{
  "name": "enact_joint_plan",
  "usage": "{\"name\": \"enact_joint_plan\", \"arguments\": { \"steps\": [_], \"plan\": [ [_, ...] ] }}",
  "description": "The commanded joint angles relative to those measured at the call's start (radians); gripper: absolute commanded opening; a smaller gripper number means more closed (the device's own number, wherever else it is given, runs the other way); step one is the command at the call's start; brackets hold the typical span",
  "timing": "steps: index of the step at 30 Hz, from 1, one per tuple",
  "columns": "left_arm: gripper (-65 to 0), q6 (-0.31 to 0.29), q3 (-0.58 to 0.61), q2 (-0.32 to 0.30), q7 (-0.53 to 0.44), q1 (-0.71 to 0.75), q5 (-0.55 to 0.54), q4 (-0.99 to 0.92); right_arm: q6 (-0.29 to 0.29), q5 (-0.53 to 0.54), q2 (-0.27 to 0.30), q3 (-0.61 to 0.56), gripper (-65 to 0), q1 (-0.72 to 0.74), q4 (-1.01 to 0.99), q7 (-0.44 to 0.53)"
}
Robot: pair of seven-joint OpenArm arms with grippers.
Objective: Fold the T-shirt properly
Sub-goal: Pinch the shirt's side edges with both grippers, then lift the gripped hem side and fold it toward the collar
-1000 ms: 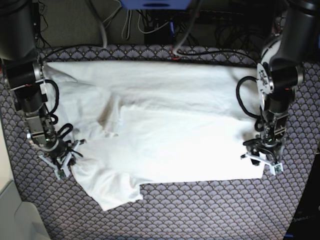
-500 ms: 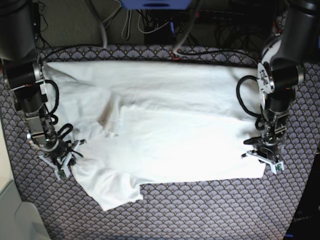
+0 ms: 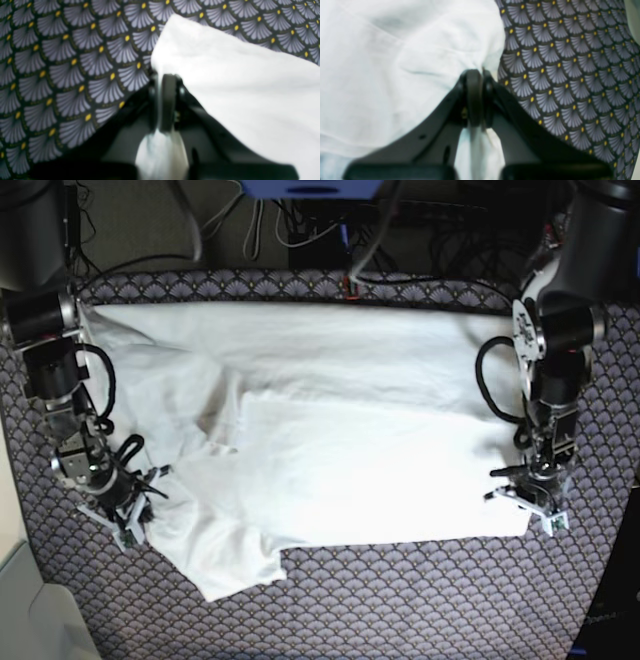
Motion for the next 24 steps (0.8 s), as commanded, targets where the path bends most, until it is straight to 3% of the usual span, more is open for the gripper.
{"name": "enact_joint_plan", "arguments": {
  "steps": [1,10,24],
  "plan": [
    [-64.5,-0.006,0.001,-0.009,-0.016,-0.028,-0.002,0.056,-0.004,0.008,0.011,0.009,-65.0,0.032,0.016,0.018],
    [-64.5,-0.002,0.001,0.009,0.095,0.111,-0.002,0.396,-0.004,0.008,0.011,0.009,-65.0,0.032,0.016,0.021],
    [-64.5,-0.002,0.001,0.017,0.099,0.145,-0.002,0.41,-0.004,0.008,0.014,0.019,-65.0,-0.002,0.021,0.024]
  ]
}}
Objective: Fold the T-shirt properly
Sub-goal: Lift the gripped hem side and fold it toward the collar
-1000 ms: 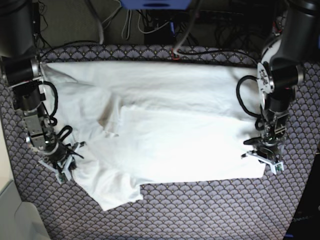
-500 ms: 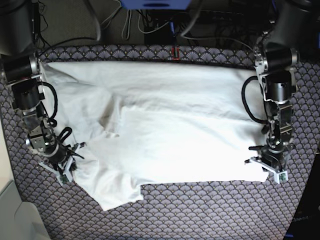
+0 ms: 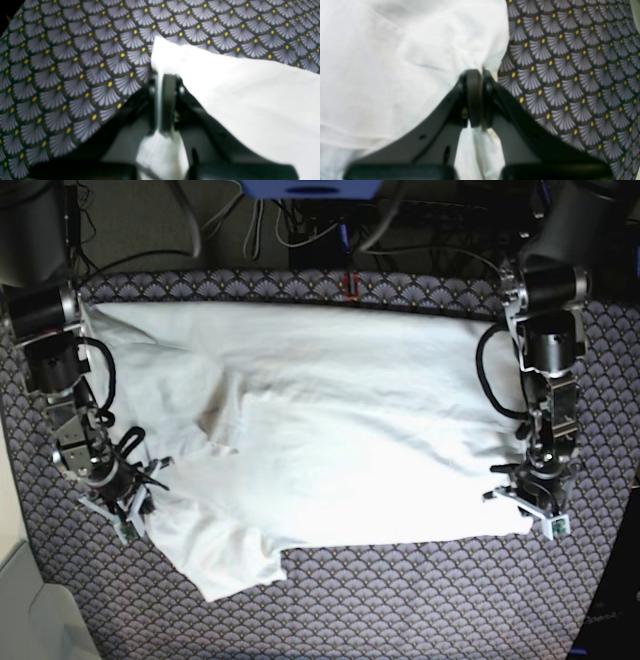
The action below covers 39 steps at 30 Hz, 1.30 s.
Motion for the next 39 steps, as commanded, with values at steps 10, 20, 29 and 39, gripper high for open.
{"name": "enact_joint_plan", "arguments": {
  "steps": [10,20,29,39],
  "plan": [
    [-64.5,-0.003,-0.001,-0.01,-0.025,-0.03,-0.001,0.025,-0.002,0.007,0.067,0.141,-65.0,-0.096,0.207,0.01],
    [-64.5,-0.003,-0.004,-0.01,-0.025,0.01,-0.011,0.071,-0.002,0.007,0.107,0.24,-65.0,-0.268,0.463,-0.031],
    [-64.5,0.0,-0.007,-0.009,0.044,0.072,-0.012,0.25,-0.002,0.007,0.128,0.268,-65.0,-0.411,0.641,-0.033],
    [-64.5,0.0,-0.008,-0.009,0.044,0.085,-0.012,0.275,-0.001,0.007,0.13,0.381,-65.0,-0.553,0.809,-0.033]
  ]
}}
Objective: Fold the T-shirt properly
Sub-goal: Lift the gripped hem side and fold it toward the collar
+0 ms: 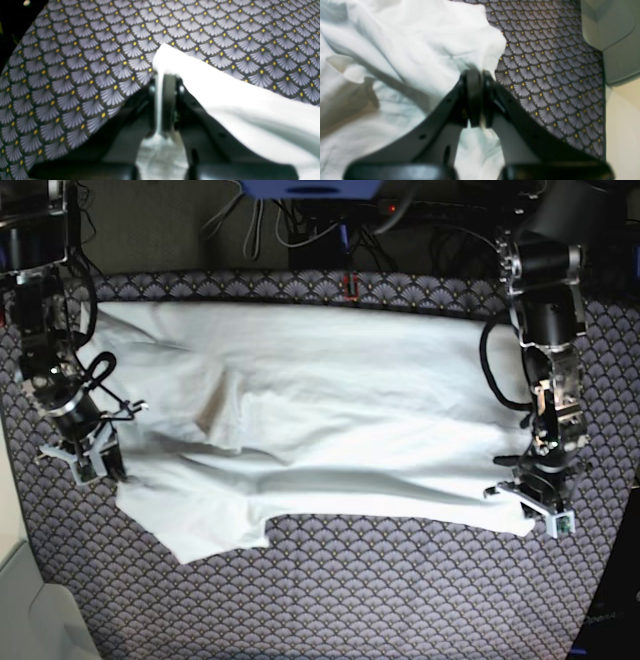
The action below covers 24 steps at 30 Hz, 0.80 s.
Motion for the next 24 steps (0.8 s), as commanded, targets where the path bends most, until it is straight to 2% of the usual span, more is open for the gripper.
{"name": "enact_joint_plan", "arguments": {
  "steps": [1,10,13,16,21,24],
  "plan": [
    [-64.5,0.004,-0.004,-0.014,-0.032,-0.023,-0.004,0.025,-0.009,0.007,0.02,0.015,-65.0,0.002,0.032,0.024],
    [-64.5,0.004,-0.004,-0.014,-0.032,0.059,-0.004,0.128,-0.009,0.007,0.021,0.067,-65.0,-0.114,0.107,0.026],
    [-64.5,0.004,-0.006,-0.014,-0.032,0.079,-0.006,0.13,0.036,0.007,0.021,0.07,-65.0,-0.123,0.107,0.026],
    [-64.5,0.004,-0.006,-0.014,-0.032,0.093,-0.006,0.131,0.086,0.007,0.02,0.126,-65.0,-0.156,0.107,0.026],
    [-64.5,-0.002,-0.108,-0.002,-0.028,0.096,-0.006,0.133,0.094,0.007,0.027,0.15,-65.0,-0.186,0.107,0.029],
    [-64.5,-0.003,-0.147,0.006,0.023,0.092,-0.006,0.133,0.094,0.007,0.043,0.15,-65.0,-0.217,0.11,0.036]
  ]
}}
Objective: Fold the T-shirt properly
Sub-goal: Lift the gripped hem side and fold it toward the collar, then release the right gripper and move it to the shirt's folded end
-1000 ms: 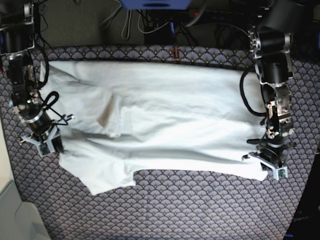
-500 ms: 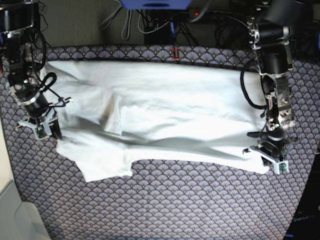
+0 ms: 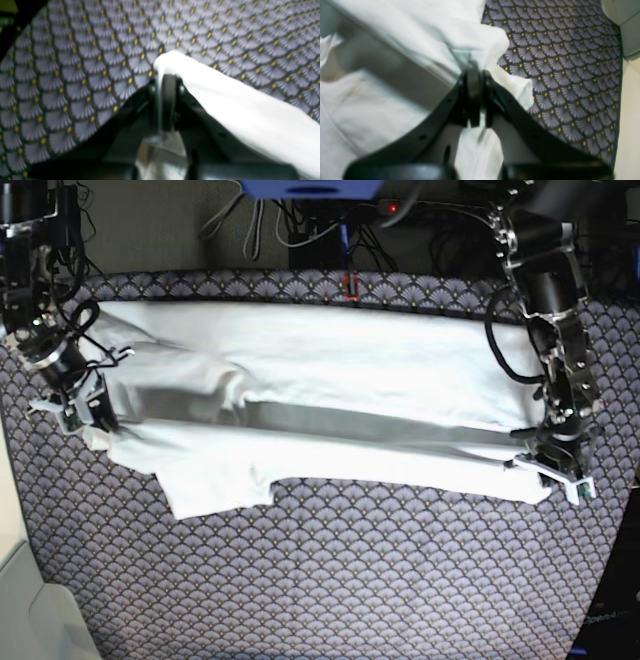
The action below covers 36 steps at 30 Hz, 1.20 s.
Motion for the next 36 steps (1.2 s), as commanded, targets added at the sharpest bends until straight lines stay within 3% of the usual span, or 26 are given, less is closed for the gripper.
{"name": "enact_joint_plan", "arguments": {
  "steps": [1,8,21,36],
  "plan": [
    [-64.5,0.011,-0.01,-0.015,-0.03,-0.027,0.005,0.028,-0.019,0.0,0.022,0.014,-65.0,-0.002,0.02,0.014],
    [-64.5,0.01,-0.004,-0.015,-0.024,0.001,0.005,0.094,-0.019,0.0,0.022,0.014,-65.0,-0.105,0.133,0.014],
    [-64.5,0.01,-0.008,-0.013,0.059,0.156,0.005,0.259,-0.019,0.0,0.025,0.014,-65.0,-0.117,0.077,0.015],
    [-64.5,0.01,-0.01,-0.021,0.059,0.225,0.007,0.258,-0.019,0.0,0.025,0.014,-65.0,-0.18,0.075,0.015]
  ]
}}
